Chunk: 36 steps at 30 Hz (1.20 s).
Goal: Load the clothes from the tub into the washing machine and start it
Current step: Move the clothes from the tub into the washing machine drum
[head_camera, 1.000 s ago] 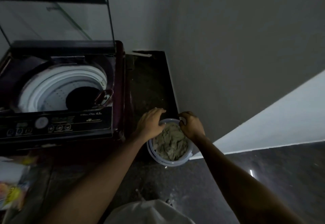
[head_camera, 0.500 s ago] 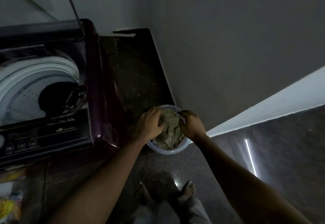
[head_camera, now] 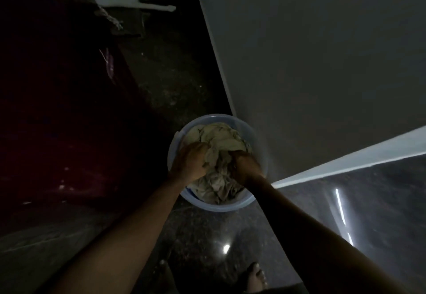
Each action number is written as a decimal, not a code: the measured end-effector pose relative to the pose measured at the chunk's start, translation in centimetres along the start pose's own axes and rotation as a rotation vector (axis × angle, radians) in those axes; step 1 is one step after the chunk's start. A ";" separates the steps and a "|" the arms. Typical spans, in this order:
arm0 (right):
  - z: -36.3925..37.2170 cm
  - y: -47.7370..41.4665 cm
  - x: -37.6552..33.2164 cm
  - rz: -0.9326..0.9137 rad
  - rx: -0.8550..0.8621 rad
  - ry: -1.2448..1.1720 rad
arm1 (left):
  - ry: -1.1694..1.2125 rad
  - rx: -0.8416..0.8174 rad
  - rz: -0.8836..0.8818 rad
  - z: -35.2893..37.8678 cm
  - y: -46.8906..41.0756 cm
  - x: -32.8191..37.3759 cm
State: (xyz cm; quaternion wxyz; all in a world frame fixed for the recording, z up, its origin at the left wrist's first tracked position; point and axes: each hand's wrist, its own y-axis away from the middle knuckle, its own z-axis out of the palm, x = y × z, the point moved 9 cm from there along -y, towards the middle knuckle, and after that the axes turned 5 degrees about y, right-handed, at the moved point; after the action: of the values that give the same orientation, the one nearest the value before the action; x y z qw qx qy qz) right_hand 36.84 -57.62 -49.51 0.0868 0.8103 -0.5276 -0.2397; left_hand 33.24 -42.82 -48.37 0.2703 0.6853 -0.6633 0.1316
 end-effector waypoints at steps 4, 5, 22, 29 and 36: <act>6.9 -3.1 1.8 0.046 -0.061 0.090 | 0.006 -0.033 -0.064 5.5 -0.8 -4.8; 7.8 -3.5 2.0 0.054 -0.048 0.082 | 0.026 -0.042 -0.080 6.4 -0.7 -5.8; 7.6 -3.0 1.0 0.215 -0.093 -0.073 | 0.191 -0.038 -0.280 6.0 0.7 -6.3; -0.8 0.2 -1.8 0.069 0.041 -0.298 | 0.310 -0.057 -0.394 3.9 3.4 -4.0; -17.3 6.6 -5.8 -0.031 0.237 -0.339 | 0.425 -0.004 -0.416 -8.8 6.0 5.8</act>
State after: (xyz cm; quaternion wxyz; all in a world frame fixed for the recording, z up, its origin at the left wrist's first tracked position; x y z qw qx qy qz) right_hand 37.91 -57.21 -30.18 -0.1026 0.7711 -0.5465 -0.3102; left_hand 29.46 -42.74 -36.91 0.4255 0.7633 -0.4372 0.2126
